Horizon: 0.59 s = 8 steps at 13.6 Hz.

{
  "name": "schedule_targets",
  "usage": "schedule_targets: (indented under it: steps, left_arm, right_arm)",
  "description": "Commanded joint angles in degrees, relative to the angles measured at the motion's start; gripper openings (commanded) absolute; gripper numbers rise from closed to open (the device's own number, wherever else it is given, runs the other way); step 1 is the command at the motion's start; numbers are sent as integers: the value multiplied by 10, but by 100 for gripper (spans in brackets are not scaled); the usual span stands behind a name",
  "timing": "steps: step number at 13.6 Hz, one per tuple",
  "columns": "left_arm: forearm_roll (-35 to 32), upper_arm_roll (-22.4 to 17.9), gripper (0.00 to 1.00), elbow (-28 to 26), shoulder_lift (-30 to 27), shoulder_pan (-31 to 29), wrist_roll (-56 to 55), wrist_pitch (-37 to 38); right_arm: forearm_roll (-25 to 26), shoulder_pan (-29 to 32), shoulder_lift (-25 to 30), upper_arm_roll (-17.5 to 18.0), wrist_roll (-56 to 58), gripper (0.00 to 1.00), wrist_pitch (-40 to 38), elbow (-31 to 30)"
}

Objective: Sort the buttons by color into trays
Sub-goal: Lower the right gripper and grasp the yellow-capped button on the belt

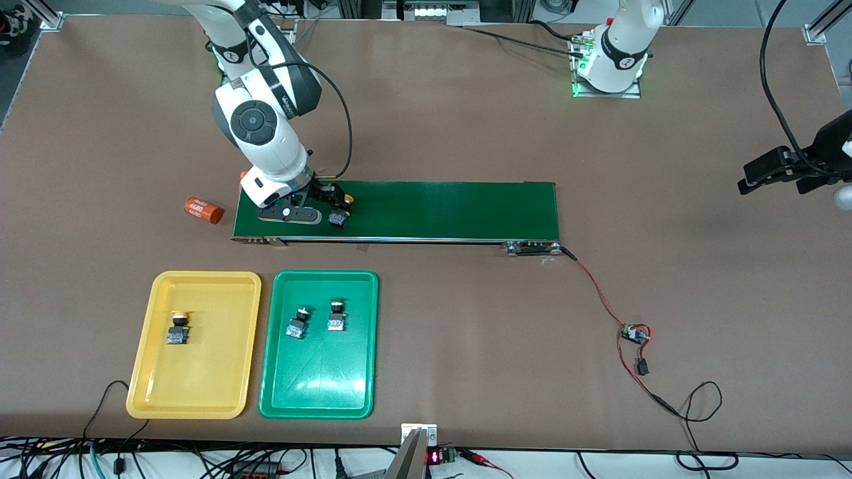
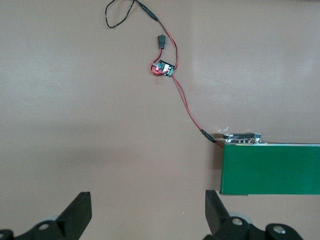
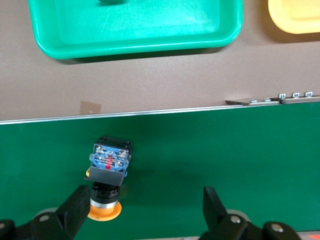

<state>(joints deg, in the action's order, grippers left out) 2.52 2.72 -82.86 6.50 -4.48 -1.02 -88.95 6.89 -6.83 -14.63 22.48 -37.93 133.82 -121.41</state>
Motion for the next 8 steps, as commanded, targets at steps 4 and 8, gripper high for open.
schedule_targets:
  steps: [4, 8]
  left_arm:
    - [-4, 2, 100, -3, -5, 1, 5, 5]
    - [-4, 3, 100, -2, -5, 2, 5, 6]
  right_arm:
    - [6, 3, -29, 1, -18, 100, 49, -1]
    - [8, 6, -36, 0, -18, 100, 55, -1]
